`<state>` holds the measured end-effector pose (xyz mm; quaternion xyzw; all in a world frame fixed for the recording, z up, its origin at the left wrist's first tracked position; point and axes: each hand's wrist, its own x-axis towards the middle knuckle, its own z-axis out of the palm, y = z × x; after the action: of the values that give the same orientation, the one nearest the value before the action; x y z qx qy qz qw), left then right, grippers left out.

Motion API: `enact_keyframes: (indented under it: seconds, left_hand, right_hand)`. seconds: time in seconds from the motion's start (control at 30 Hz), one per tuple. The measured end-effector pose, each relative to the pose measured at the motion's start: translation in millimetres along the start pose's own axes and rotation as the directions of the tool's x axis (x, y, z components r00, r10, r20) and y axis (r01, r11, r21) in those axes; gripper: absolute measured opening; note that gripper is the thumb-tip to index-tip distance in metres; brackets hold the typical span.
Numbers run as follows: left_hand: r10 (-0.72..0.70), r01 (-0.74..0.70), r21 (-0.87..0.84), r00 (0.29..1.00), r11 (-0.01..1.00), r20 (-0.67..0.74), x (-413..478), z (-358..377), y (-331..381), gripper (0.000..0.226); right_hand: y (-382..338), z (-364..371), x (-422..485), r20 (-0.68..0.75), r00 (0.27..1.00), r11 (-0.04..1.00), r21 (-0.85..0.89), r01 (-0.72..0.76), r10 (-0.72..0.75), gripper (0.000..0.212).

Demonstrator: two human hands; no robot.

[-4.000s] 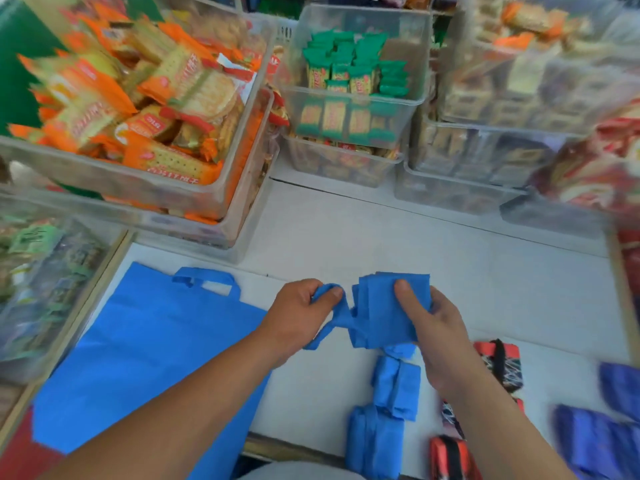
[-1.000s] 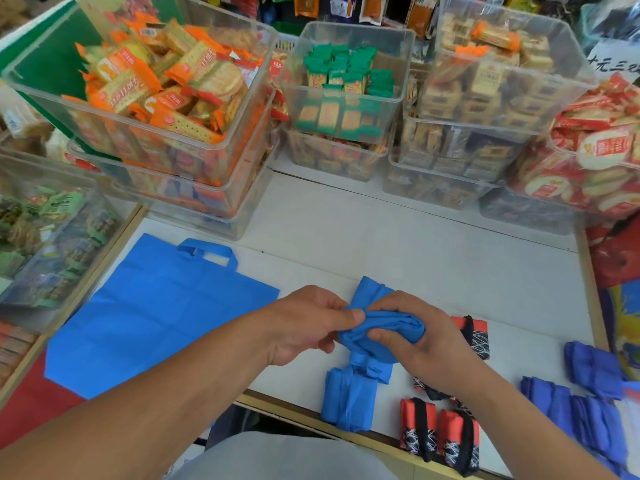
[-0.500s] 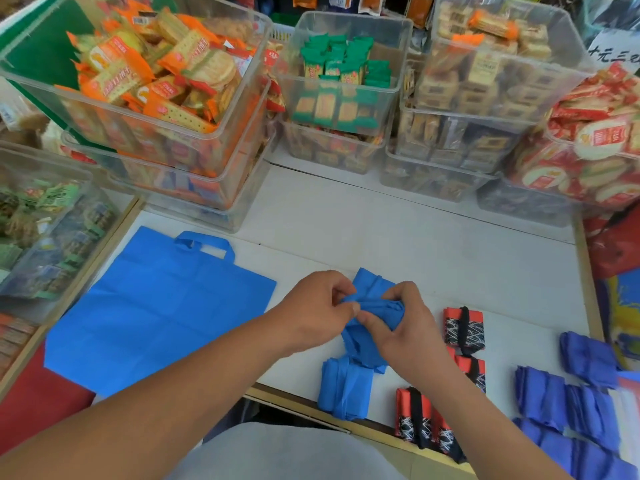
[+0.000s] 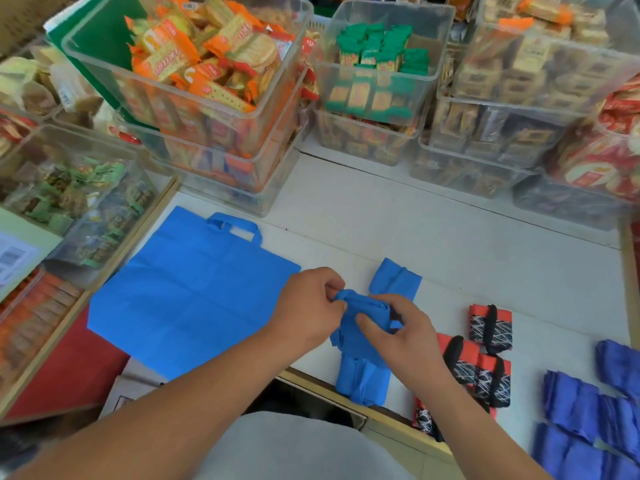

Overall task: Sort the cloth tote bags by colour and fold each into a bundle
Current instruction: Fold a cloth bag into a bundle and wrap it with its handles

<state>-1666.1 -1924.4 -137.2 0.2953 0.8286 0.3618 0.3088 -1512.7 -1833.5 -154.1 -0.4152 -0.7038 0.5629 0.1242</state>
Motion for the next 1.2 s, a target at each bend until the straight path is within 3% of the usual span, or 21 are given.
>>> enact_keyframes:
  seconds: [0.07, 0.17, 0.3, 0.37, 0.47, 0.6, 0.7, 0.8, 0.93, 1.1, 1.2]
  left_hand:
    - [0.020, -0.020, -0.012, 1.000, 1.000, 0.022, -8, 8, -11, 0.020]
    - [0.065, -0.056, -0.058, 0.983, 0.997, 0.174, -14, 14, -36, 0.028]
    - [0.041, 0.054, -0.262, 0.938, 0.964, 0.345, -8, -4, -66, 0.035]
    - [0.037, 0.030, -0.247, 0.964, 0.969, 0.263, -3, -10, -84, 0.039]
    - [0.011, -0.010, -0.023, 0.997, 1.000, 0.074, 3, -12, -119, 0.046]
    - [-0.212, 0.305, -0.313, 0.931, 0.900, 0.297, 5, -9, -140, 0.029]
    - [-0.221, 0.312, -0.332, 0.933, 0.890, 0.283, 2, -5, -144, 0.017]
    - [-0.209, 0.292, -0.334, 0.942, 0.896, 0.264, 6, -6, -143, 0.025]
    - [-0.142, 0.294, -0.389, 0.916, 0.873, 0.375, 11, -11, -139, 0.033]
    - [-0.127, 0.291, -0.415, 0.917, 0.862, 0.379, 13, -7, -138, 0.044]
    - [-0.119, 0.262, -0.331, 0.911, 0.906, 0.395, 15, 1, -142, 0.056]
  right_hand:
    - [10, 16, -4, -0.018, 0.998, 0.997, 0.041, -0.065, 0.065, 0.018]
    - [25, 36, -4, -0.057, 0.979, 0.979, 0.079, -0.189, 0.194, 0.013]
    - [33, 61, -4, -0.081, 0.962, 0.963, 0.092, -0.252, 0.259, 0.013]
    - [31, 73, 0, -0.100, 0.954, 0.954, 0.128, -0.270, 0.283, 0.017]
    - [35, 84, 8, -0.070, 0.914, 0.883, 0.297, -0.363, 0.399, 0.027]
    - [45, 91, 12, -0.019, 0.898, 0.846, 0.345, -0.406, 0.439, 0.033]
    - [47, 94, 9, 0.011, 0.873, 0.786, 0.429, -0.445, 0.488, 0.035]
    - [51, 94, 6, 0.069, 0.862, 0.752, 0.457, -0.475, 0.503, 0.038]
    - [51, 95, 7, 0.046, 0.878, 0.792, 0.412, -0.451, 0.476, 0.032]
    - [44, 99, 9, -0.009, 0.907, 0.854, 0.341, -0.394, 0.422, 0.030]
    - [52, 98, 7, 0.041, 0.899, 0.838, 0.346, -0.422, 0.436, 0.031]
